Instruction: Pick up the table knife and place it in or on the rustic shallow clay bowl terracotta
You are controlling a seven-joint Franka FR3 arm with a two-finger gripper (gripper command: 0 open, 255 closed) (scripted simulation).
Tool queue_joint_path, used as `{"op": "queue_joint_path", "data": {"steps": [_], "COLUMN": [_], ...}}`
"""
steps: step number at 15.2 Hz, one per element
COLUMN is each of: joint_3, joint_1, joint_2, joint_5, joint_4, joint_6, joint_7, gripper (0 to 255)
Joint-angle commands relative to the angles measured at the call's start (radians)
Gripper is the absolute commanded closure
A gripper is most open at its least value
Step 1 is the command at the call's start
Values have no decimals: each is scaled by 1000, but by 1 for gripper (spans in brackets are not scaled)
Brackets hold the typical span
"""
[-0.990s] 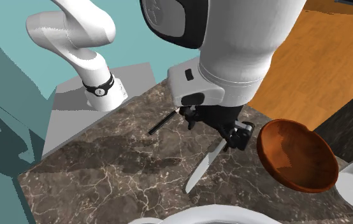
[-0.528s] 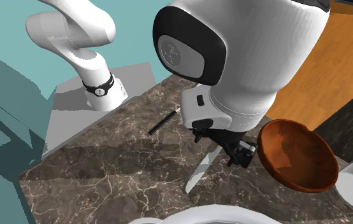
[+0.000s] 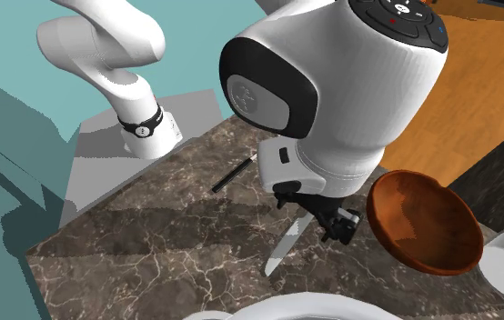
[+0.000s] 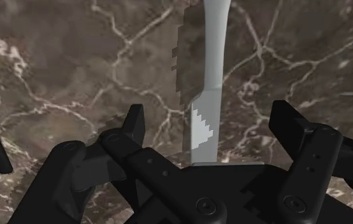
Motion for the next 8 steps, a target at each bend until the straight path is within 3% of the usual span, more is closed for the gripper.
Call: {"op": "queue_joint_path", "data": {"steps": [1, 2, 3, 8], "joint_3": [0, 0, 0, 0], "joint_1": [0, 0, 0, 0], "joint_2": [0, 0, 0, 0], "joint_5": [0, 0, 0, 0], "joint_4": [0, 0, 0, 0], "joint_6": [0, 0, 0, 0], "joint_7": [0, 0, 0, 0], "gripper": [0, 0, 255, 255]}}
